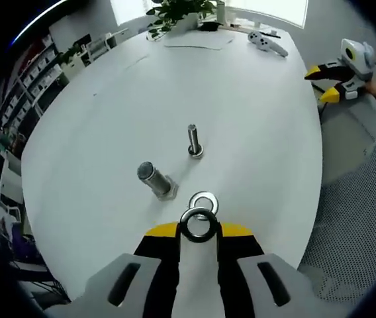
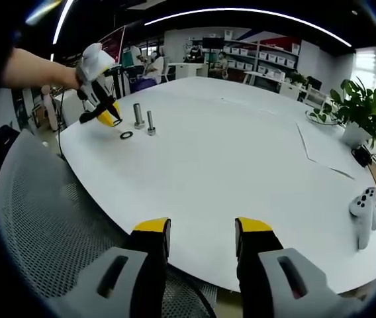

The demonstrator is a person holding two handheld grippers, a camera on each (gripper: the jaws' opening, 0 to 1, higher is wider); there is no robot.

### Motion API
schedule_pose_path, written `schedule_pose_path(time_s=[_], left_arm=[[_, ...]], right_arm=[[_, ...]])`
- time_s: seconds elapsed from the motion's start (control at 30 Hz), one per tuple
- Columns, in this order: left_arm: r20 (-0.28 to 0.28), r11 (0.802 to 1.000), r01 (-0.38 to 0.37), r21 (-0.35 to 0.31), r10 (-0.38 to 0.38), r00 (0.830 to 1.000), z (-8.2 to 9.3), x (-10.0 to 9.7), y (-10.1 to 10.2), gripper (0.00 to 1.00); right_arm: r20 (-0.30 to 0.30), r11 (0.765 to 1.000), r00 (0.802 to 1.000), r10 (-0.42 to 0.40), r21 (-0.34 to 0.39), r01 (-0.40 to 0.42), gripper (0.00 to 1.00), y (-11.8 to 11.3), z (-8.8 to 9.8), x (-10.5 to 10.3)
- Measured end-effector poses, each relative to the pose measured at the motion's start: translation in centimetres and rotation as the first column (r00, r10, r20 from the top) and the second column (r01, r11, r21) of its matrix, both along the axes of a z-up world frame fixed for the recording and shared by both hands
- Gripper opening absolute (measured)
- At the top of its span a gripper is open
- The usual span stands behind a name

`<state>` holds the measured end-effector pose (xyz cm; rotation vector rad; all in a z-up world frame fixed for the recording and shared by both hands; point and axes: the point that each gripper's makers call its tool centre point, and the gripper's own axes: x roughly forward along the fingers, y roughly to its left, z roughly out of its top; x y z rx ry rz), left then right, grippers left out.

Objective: Place the washer onto the threaded stud by aligning its center hole with the stud, sliding it down to the base, and recovering from edge contact or off-axis alignment until the washer reaches the visible bottom stop.

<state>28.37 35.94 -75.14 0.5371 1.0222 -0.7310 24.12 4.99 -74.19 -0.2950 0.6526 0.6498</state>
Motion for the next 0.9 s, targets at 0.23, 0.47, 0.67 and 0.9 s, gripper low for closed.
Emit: schedule_pose_path(time_s=[0.23, 0.47, 0.67, 0.9], left_arm=[[0.033, 1.000, 0.010, 0.003, -0.010, 0.999, 1.4, 1.1, 0.0, 0.18], [0.068, 1.000, 0.014, -0.002, -0.014, 0.998, 3.0, 2.5, -0.4, 0.18], [0.088, 1.000, 0.029, 0.011, -0.029, 0.996, 3.7, 3.9, -0.7, 0.18], [0.089, 0.999, 0.042, 0.031, -0.045, 0.995, 3.4, 5.1, -0.8, 0.18]], right_arm=[[0.004, 1.000, 1.000, -0.004, 0.005, 0.004, 0.42, 0.0, 0.1, 0.0], [0.005, 1.000, 1.000, -0.007, 0.009, 0.007, 0.42, 0.0, 0.1, 0.1], [0.006, 1.000, 1.000, -0.009, 0.011, 0.009, 0.42, 0.0, 0.2, 0.1], [0.004, 1.000, 1.000, -0.011, 0.012, 0.011, 0.41, -0.1, 0.2, 0.1]])
